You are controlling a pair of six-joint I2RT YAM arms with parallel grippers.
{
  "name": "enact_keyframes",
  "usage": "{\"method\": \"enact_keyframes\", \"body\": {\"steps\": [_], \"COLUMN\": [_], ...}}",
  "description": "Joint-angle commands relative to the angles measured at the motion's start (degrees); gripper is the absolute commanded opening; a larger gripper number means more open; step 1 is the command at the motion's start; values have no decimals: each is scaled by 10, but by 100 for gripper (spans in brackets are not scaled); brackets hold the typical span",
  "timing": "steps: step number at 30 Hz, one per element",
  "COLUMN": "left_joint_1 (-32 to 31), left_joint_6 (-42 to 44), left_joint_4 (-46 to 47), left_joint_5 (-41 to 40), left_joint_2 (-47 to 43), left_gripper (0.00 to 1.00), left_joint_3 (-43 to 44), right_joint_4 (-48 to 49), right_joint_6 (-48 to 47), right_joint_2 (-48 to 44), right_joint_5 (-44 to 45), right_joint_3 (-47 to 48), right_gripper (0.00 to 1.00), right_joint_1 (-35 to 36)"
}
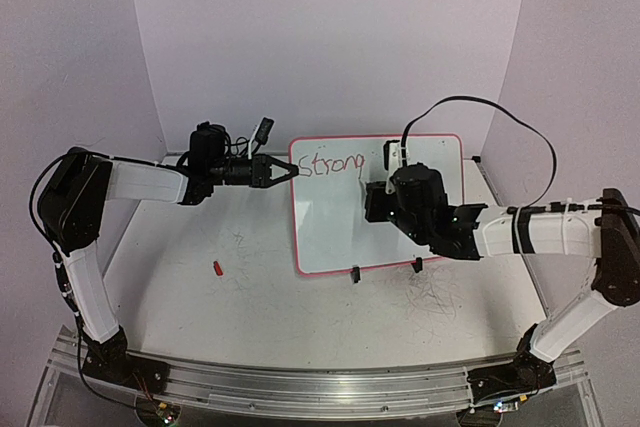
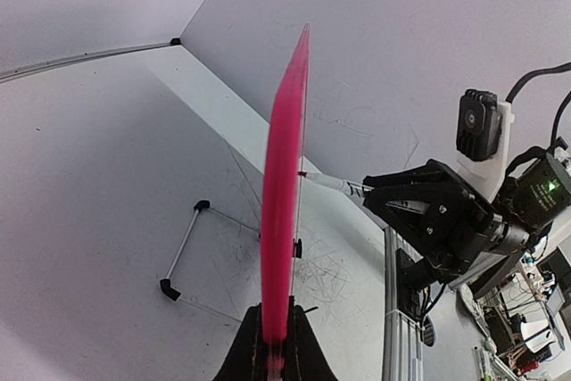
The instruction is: Write a sentence on the whiteboard
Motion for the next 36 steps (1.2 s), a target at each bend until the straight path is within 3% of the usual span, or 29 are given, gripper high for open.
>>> {"method": "enact_keyframes", "body": {"steps": [1, 8, 16, 36], "left_joint_1": [-21, -22, -21, -22], "left_joint_6": [7, 7, 8, 9], "left_joint_4": [6, 6, 6, 6], "left_joint_5": [14, 14, 14, 15], "left_joint_2": [-25, -24, -22, -18], "left_gripper": [0, 0, 0, 0], "left_joint_3": [0, 0, 1, 1], "right_joint_4": [-15, -11, 12, 31], "right_joint_6": [11, -3, 2, -10], "right_joint_2": [-9, 16, -41, -8], "right_joint_5": [2, -13, -27, -40], "right_joint_3": [-3, 39, 20, 36], "right_gripper": [0, 0, 0, 0], "right_joint_1": [9, 15, -12, -49]}}
